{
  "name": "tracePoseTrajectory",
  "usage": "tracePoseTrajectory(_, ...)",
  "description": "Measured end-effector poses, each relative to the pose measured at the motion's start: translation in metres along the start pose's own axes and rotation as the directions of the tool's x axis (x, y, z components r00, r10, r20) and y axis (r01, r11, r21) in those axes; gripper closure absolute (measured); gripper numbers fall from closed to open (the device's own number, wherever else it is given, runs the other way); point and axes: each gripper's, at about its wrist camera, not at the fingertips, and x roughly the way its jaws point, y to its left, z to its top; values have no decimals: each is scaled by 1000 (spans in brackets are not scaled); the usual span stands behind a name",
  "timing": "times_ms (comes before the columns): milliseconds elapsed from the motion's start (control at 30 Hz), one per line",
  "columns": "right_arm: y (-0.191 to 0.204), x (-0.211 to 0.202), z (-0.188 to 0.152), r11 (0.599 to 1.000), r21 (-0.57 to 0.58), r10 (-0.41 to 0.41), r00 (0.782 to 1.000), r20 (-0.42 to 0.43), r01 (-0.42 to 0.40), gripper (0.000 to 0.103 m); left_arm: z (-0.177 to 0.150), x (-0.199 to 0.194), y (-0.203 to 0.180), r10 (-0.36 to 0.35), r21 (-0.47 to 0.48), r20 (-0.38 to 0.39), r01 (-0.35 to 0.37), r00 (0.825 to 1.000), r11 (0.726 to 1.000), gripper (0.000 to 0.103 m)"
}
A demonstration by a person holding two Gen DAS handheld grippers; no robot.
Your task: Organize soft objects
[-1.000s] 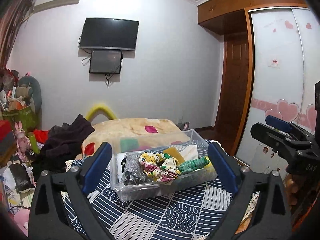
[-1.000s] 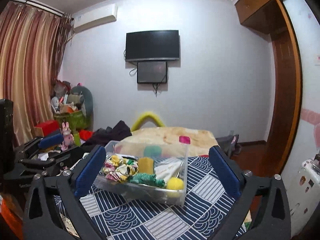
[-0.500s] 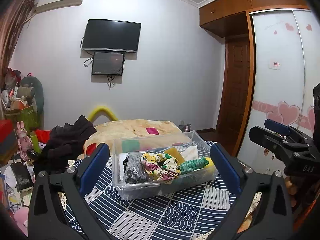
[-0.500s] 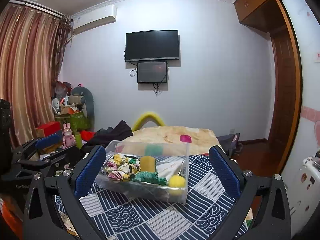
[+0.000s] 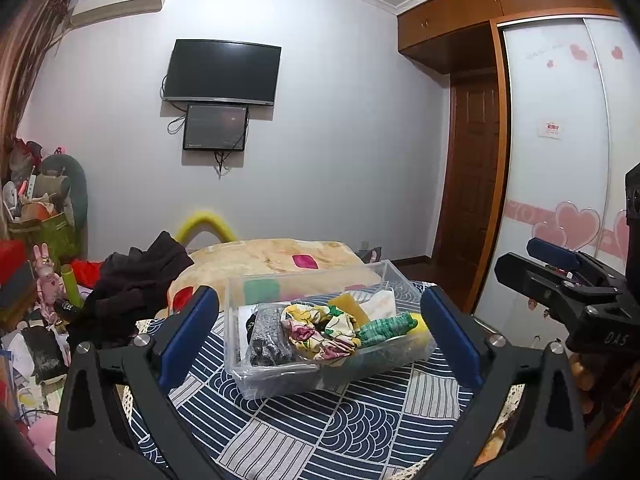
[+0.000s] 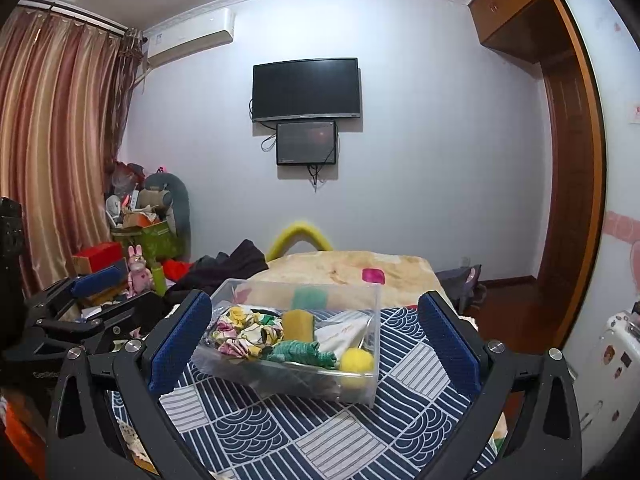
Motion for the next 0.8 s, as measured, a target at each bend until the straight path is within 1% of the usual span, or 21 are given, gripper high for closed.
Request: tracePoseTrajectory(800, 0, 0, 0, 1000, 1, 0, 1000, -2, 0, 0, -1, -3, -4, -7, 7, 19, 7, 1000, 1000, 0)
